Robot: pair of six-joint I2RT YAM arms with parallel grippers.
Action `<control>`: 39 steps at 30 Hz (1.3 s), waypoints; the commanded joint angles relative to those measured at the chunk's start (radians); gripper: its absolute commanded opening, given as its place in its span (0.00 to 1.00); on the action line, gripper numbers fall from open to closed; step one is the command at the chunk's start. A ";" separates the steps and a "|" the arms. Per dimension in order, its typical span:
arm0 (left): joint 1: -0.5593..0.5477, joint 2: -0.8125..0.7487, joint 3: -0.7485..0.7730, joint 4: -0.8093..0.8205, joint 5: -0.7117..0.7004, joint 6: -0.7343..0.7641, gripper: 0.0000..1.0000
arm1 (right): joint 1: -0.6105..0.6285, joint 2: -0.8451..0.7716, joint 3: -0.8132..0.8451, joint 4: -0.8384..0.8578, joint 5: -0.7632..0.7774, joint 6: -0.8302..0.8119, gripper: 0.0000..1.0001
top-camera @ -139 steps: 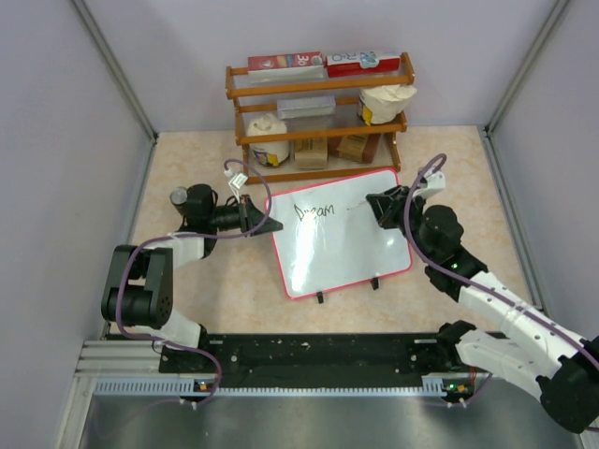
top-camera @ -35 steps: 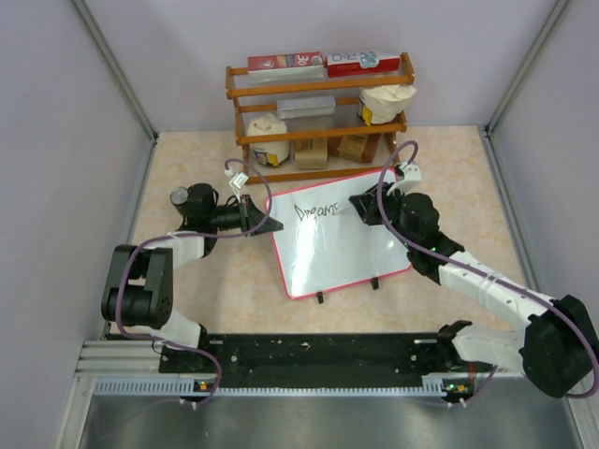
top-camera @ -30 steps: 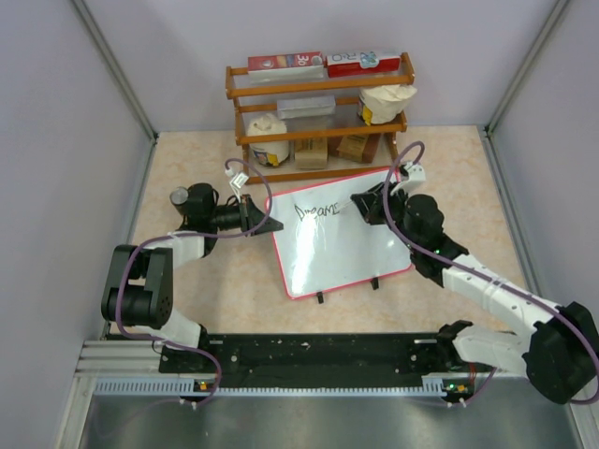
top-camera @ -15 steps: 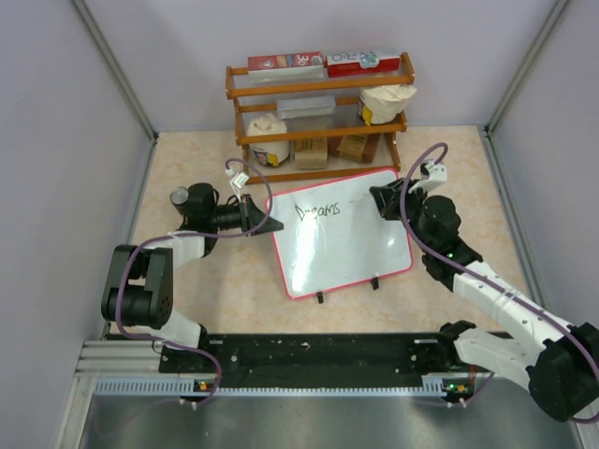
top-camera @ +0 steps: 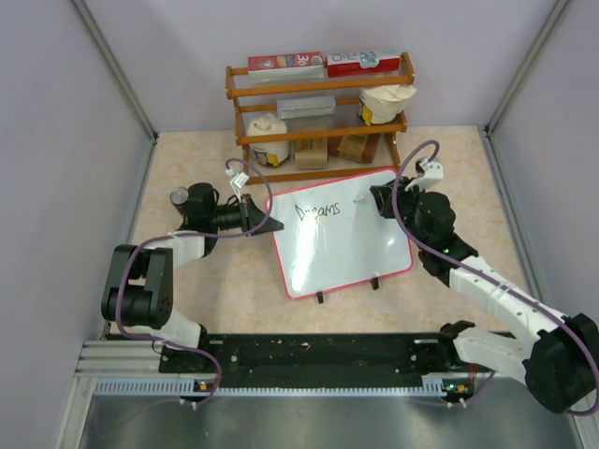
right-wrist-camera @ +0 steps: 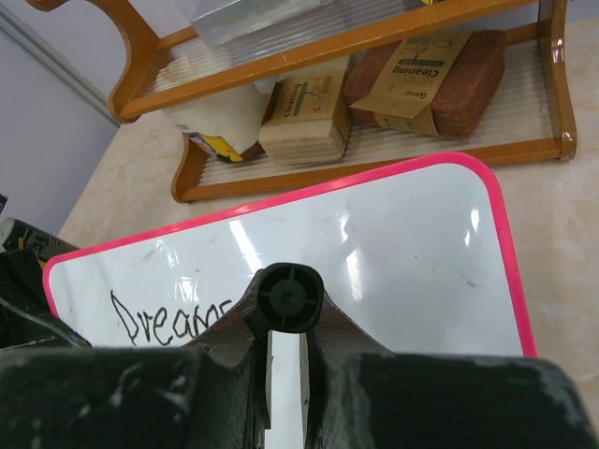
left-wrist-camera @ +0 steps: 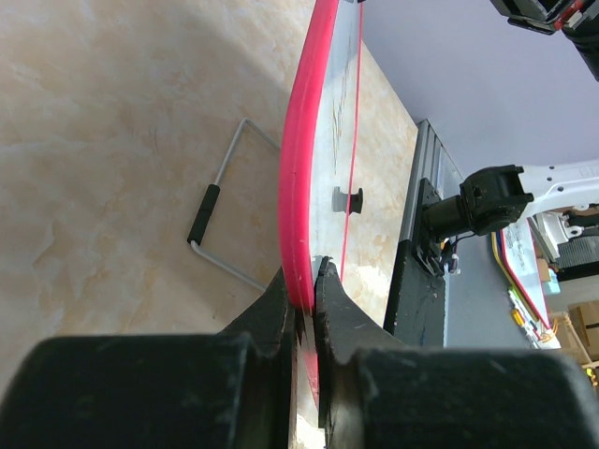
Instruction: Write a sentence on the whiteboard
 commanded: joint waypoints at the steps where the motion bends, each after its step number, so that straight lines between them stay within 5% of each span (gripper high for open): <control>1: -0.027 0.028 -0.009 -0.006 -0.059 0.205 0.00 | -0.007 0.019 0.057 0.060 0.014 -0.015 0.00; 11: -0.027 0.026 -0.007 -0.010 -0.059 0.207 0.00 | 0.013 -0.006 0.061 0.078 -0.015 -0.046 0.00; 20: -0.028 0.025 -0.010 -0.015 -0.062 0.210 0.00 | 0.204 -0.056 0.060 0.098 0.221 -0.308 0.00; 39: -0.028 0.029 -0.005 -0.018 -0.060 0.211 0.00 | 0.208 0.025 0.083 0.126 0.240 -0.305 0.00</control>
